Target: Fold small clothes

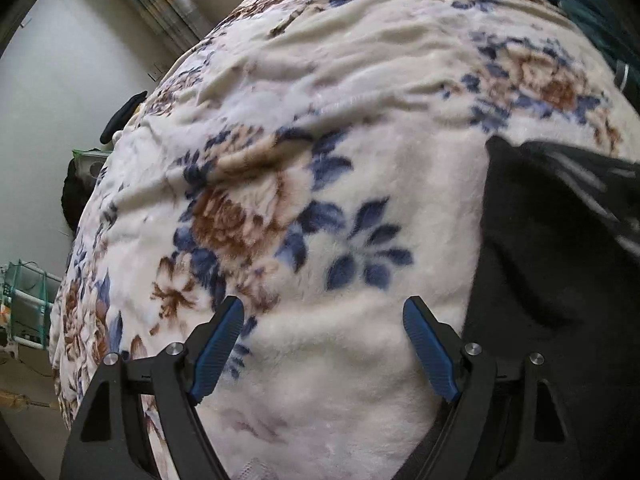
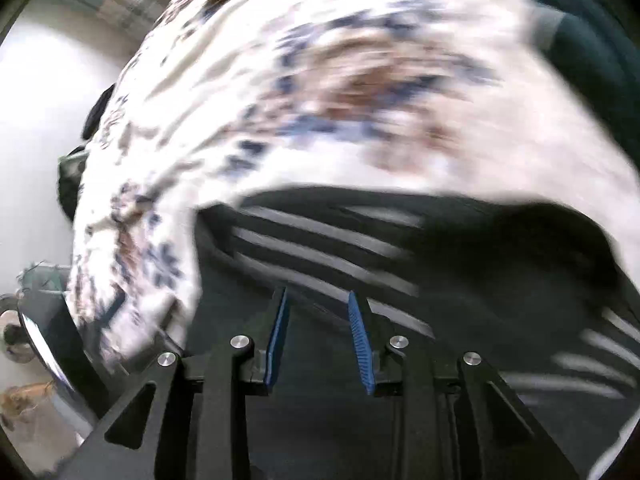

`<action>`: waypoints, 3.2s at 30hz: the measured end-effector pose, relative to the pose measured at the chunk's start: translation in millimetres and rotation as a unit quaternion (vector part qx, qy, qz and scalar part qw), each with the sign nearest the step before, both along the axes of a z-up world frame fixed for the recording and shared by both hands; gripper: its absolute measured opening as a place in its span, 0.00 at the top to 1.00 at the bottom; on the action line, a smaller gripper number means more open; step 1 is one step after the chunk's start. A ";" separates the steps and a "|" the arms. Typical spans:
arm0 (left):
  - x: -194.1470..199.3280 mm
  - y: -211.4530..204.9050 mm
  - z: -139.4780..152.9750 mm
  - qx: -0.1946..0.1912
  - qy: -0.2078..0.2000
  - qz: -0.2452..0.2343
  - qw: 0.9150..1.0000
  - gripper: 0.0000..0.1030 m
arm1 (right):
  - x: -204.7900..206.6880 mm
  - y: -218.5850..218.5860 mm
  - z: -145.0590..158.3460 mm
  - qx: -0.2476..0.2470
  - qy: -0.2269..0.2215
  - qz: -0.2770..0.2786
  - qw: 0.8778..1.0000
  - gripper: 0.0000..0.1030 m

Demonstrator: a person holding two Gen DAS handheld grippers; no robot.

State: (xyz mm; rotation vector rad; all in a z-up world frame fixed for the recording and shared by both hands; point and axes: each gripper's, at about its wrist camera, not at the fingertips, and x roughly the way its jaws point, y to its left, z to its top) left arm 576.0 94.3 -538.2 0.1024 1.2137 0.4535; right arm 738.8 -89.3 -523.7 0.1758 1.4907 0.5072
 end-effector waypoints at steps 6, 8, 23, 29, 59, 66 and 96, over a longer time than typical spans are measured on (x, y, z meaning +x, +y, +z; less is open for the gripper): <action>-16.3 6.3 -10.2 -0.014 -0.020 0.035 0.999 0.21 | 9.8 46.8 -9.7 0.016 -0.005 0.017 1.000 0.98; -17.3 6.8 -11.6 -0.017 -0.025 0.042 0.999 0.21 | 14.6 47.2 -8.0 0.023 -0.019 -0.003 1.000 0.97; -17.3 15.3 -12.5 -0.027 -0.027 0.023 0.999 0.19 | 21.5 58.9 -21.2 -0.098 -0.043 0.023 0.994 0.74; -37.9 26.9 20.4 -0.034 -0.050 0.033 0.998 0.19 | -18.4 -36.0 39.5 0.029 -0.011 -0.081 0.996 0.56; -27.5 -23.5 -4.8 0.010 -0.008 -0.041 0.999 0.00 | -226.3 -287.0 46.5 -0.016 -0.041 -0.414 0.909 0.95; -32.8 -53.8 30.0 -0.037 -0.047 -0.053 0.997 0.00 | -218.9 -299.7 41.9 -0.016 -0.010 -0.391 0.920 0.95; -27.1 -20.2 -1.5 -0.013 -0.033 0.003 0.999 0.00 | -170.7 -272.6 145.0 0.038 -0.171 -0.346 0.922 0.95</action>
